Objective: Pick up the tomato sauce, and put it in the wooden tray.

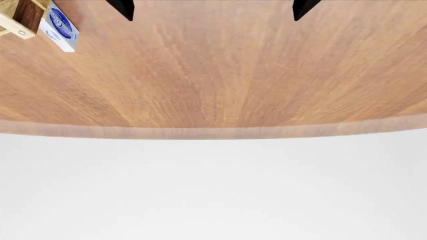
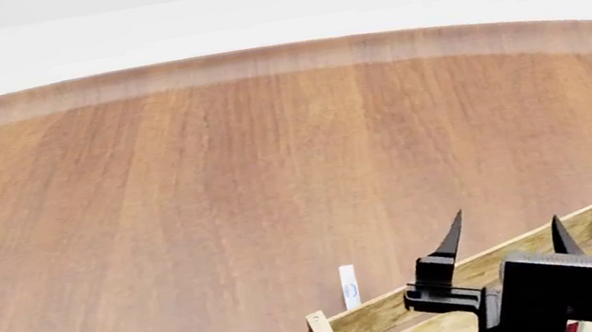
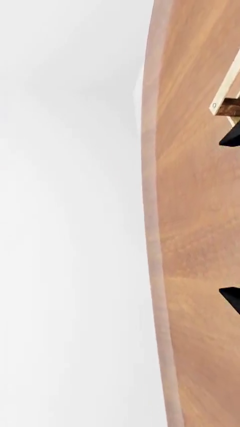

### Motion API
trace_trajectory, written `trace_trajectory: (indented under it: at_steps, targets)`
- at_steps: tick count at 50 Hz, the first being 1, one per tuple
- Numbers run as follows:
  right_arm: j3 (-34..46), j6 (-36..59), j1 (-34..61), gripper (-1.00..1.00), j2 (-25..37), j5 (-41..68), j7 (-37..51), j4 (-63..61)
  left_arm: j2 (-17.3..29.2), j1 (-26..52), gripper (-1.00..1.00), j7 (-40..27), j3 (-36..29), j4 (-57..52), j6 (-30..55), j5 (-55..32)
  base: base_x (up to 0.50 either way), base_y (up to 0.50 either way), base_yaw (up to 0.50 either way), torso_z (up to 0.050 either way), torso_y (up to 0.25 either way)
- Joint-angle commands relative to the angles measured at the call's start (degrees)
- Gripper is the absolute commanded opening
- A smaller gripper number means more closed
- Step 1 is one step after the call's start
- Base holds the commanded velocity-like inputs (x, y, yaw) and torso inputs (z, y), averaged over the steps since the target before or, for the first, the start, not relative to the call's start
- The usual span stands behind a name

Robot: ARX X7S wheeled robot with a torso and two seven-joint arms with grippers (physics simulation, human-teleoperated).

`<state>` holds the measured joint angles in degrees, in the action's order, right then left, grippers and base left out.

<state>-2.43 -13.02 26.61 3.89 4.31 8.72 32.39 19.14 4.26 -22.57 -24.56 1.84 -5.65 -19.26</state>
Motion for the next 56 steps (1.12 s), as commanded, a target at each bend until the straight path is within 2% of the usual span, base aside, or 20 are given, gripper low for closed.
trace_trajectory:
  at_steps: [1, 15, 56]
  targets:
    - [2.0, 7.8, -9.8, 1.00, 0.1, 1.6, -0.9, -22.2, 0.1, 0.0, 1.00, -0.1, -0.1, 0.0, 0.0, -0.1, 0.00, 0.00, 0.00, 0.000, 0.000]
    - [4.3, 10.6, -18.0, 1.00, 1.4, 2.2, 0.1, -38.0, 0.2, 0.1, 1.00, -0.2, -0.3, 0.0, -0.1, -0.2, 0.00, 0.00, 0.00, 0.000, 0.000]
    - [10.0, 8.5, -32.0, 1.00, 5.1, -1.2, 3.7, -59.2, 0.4, 0.2, 1.00, -0.5, -0.7, 0.1, -0.3, -0.4, 0.00, 0.00, 0.00, 0.000, 0.000]
